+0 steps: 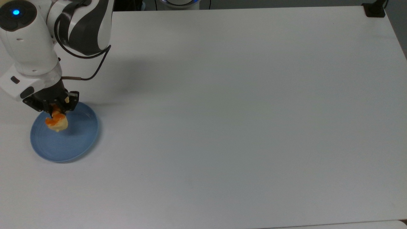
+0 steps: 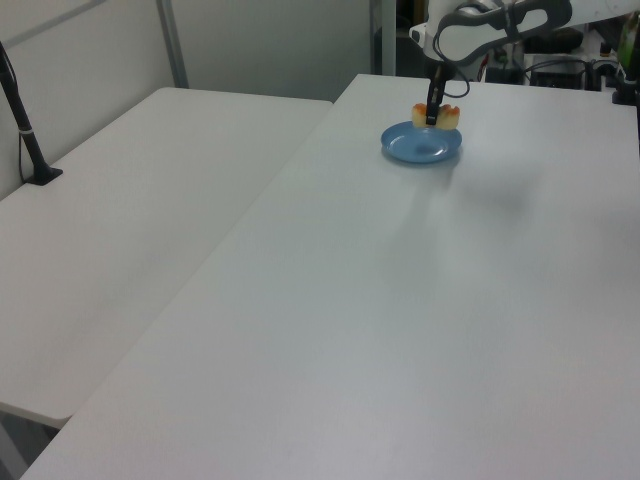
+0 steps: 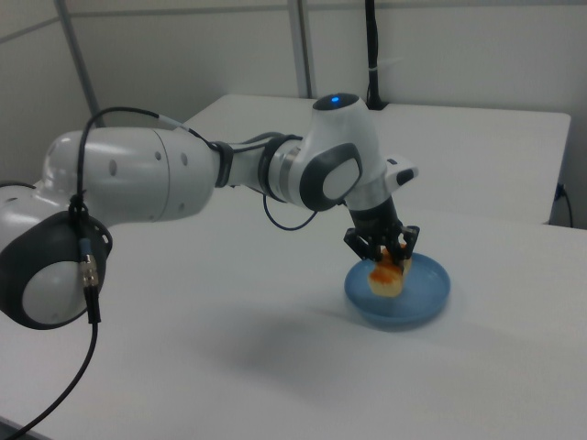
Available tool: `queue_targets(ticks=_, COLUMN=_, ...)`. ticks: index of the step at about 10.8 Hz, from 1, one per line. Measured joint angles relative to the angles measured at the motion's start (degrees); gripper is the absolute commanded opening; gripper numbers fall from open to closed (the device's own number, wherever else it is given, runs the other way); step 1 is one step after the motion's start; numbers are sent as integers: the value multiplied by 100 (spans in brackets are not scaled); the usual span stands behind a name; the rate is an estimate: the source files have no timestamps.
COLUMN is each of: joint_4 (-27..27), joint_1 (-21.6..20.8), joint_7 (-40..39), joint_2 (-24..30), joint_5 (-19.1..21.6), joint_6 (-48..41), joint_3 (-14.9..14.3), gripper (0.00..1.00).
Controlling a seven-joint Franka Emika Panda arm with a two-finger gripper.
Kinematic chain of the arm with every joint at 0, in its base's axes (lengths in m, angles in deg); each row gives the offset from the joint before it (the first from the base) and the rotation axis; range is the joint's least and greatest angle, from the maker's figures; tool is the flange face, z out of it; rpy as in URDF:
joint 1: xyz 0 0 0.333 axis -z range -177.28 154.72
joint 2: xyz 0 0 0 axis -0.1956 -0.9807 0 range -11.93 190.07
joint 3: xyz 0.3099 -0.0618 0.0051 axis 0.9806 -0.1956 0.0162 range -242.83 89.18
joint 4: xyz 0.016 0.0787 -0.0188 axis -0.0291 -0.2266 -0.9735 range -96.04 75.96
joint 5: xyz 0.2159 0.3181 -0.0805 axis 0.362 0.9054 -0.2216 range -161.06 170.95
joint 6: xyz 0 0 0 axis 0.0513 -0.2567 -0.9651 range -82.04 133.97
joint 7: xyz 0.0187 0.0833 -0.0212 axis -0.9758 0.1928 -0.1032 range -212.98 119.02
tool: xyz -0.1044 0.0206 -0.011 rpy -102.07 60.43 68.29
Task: Put the bread onto the plate
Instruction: 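Carry the held bread roll over to the blue plate, then lower the bread roll onto the plate and open the gripper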
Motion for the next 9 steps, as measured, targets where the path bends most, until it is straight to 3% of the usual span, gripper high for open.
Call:
queue_targets(ticks=3, joint_4=14, joint_1=-5, joint_7=273, joint_2=-350, joint_5=0, joint_6=429, joint_3=15, gripper=34)
queue_targets(ticks=4, joint_4=26, joint_1=-18, joint_7=288, joint_2=-418, joint_5=0, joint_6=434, joint_3=32, gripper=73)
queue_targets(ticks=5, joint_4=39, joint_1=-32, joint_7=294, joint_2=-460, joint_5=0, joint_6=434, joint_3=40, gripper=100)
queue_targets(ticks=9, joint_4=64, joint_1=-33, joint_7=294, joint_2=-474, joint_5=-49, joint_6=434, joint_3=41, gripper=100)
